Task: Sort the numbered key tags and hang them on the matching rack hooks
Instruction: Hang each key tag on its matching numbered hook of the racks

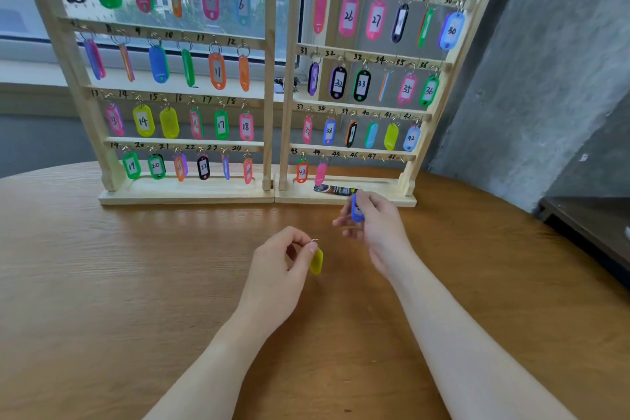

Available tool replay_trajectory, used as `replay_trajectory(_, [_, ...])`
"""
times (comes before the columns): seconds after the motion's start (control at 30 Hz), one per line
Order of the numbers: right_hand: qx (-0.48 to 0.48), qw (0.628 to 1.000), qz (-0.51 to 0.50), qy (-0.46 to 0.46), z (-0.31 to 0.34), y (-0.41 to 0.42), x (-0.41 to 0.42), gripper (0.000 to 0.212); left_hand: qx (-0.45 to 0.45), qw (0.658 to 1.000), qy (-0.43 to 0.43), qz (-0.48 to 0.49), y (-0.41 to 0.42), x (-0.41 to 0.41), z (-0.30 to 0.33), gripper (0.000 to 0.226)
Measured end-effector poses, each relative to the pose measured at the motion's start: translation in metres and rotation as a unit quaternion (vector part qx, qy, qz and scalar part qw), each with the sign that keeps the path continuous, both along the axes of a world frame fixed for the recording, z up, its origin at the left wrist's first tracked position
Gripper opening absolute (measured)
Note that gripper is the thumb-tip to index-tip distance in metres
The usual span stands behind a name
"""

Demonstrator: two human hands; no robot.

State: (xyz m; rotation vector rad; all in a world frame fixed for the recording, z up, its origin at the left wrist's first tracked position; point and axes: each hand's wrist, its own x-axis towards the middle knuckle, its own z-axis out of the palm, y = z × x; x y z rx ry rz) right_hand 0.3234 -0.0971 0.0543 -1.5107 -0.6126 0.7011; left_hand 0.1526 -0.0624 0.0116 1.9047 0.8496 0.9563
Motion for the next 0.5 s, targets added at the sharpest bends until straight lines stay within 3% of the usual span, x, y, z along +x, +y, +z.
replay_trajectory(0.5, [0.070, 0.998, 0.003, -0.002, 0.007, 0.071, 0.022, 0.028, -0.038, 0.999, -0.022, 0.029, 0.006, 0.002, 0.001, 0.019])
